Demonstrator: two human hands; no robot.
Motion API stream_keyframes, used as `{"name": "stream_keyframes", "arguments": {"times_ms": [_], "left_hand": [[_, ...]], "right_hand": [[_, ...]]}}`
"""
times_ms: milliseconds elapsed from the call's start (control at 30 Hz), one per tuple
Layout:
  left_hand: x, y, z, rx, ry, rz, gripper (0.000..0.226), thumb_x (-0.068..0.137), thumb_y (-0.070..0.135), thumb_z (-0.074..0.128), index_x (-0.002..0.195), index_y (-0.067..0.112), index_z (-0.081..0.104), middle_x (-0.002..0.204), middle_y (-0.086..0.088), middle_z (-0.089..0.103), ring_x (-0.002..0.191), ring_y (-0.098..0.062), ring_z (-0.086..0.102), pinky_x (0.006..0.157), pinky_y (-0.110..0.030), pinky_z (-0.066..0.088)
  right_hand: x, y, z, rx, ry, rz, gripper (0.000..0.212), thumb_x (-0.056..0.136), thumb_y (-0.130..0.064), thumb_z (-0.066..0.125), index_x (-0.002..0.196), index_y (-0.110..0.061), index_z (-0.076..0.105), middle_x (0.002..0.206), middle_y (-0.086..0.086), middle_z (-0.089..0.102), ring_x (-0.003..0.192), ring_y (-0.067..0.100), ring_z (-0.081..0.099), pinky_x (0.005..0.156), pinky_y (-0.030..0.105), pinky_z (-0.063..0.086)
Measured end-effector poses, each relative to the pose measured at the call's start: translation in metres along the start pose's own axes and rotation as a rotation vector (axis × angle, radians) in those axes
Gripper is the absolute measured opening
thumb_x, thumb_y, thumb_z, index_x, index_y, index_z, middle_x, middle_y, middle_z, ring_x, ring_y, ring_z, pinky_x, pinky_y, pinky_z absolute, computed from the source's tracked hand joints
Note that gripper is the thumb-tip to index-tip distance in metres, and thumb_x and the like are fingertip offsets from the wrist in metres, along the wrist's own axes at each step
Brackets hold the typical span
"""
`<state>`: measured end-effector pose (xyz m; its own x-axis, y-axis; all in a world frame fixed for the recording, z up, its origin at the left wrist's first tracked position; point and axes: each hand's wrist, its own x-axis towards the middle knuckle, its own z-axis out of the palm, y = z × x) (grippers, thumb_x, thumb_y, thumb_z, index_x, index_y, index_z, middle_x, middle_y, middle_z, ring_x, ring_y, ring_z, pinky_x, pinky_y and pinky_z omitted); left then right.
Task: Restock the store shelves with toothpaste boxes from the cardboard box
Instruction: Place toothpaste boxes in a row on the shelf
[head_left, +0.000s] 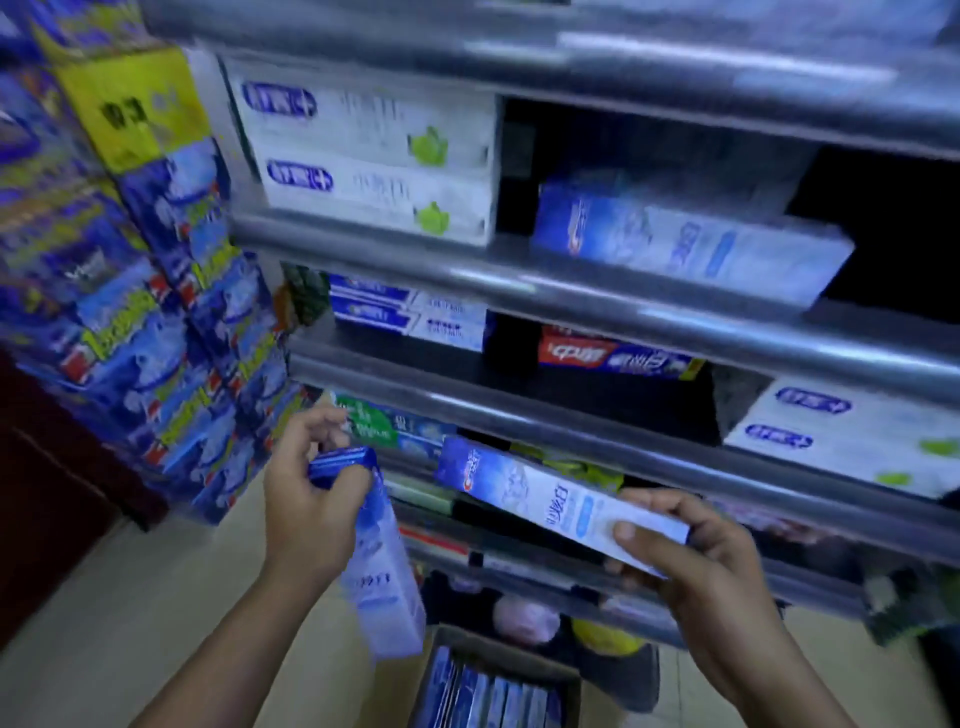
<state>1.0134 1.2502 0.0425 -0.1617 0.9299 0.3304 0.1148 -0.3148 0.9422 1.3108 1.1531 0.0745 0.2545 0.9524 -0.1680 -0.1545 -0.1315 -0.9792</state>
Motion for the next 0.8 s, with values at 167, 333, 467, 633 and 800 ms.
{"name": "stream_keyframes", "arguments": {"times_ms": [167, 333, 467, 633, 800], "left_hand": [[0.029, 0.049, -0.003, -0.010, -0.281, -0.057, 0.041, 0.065, 0.019, 0.057, 0.103, 0.013, 0.071, 0.096, -0.010, 0.063, 0.068, -0.014, 0.052, 0.060, -0.026, 0.043], [0.045, 0.066, -0.007, -0.094, -0.391, -0.152, 0.046, 0.062, 0.006, 0.050, 0.098, 0.008, 0.077, 0.092, -0.002, 0.078, 0.083, -0.003, 0.068, 0.064, -0.012, 0.048], [0.059, 0.060, -0.024, -0.096, -0.394, -0.164, 0.048, 0.064, 0.007, 0.050, 0.102, 0.013, 0.079, 0.097, -0.002, 0.080, 0.087, -0.004, 0.071, 0.067, -0.013, 0.050], [0.079, 0.045, -0.048, -0.070, -0.392, -0.193, 0.051, 0.065, 0.012, 0.051, 0.109, 0.011, 0.078, 0.103, -0.006, 0.079, 0.099, -0.013, 0.071, 0.075, -0.019, 0.053], [0.108, 0.030, -0.065, -0.048, -0.389, -0.230, 0.054, 0.066, 0.016, 0.051, 0.113, 0.011, 0.077, 0.108, -0.006, 0.078, 0.106, -0.015, 0.069, 0.086, -0.025, 0.052]], "right_hand": [[-0.002, -0.044, 0.016, -0.002, -0.056, -0.119, 0.036, 0.060, -0.025, 0.086, 0.093, -0.013, 0.076, 0.100, 0.018, 0.076, 0.071, 0.036, 0.071, 0.058, 0.031, 0.057], [0.007, -0.059, 0.036, -0.046, -0.084, -0.208, 0.037, 0.062, -0.022, 0.088, 0.096, -0.014, 0.076, 0.097, 0.019, 0.076, 0.071, 0.033, 0.070, 0.059, 0.031, 0.056], [0.018, -0.052, 0.056, -0.046, -0.066, -0.252, 0.041, 0.064, -0.016, 0.094, 0.102, -0.017, 0.076, 0.098, 0.016, 0.077, 0.078, 0.031, 0.071, 0.064, 0.033, 0.058], [0.042, -0.031, 0.093, 0.038, 0.143, -0.243, 0.045, 0.070, -0.003, 0.087, 0.109, -0.007, 0.065, 0.099, 0.011, 0.078, 0.083, 0.025, 0.077, 0.063, 0.026, 0.060], [0.071, -0.015, 0.126, -0.225, 0.288, -0.294, 0.042, 0.075, -0.018, 0.090, 0.112, -0.015, 0.070, 0.110, 0.013, 0.067, 0.089, 0.025, 0.068, 0.080, 0.035, 0.060]]}}
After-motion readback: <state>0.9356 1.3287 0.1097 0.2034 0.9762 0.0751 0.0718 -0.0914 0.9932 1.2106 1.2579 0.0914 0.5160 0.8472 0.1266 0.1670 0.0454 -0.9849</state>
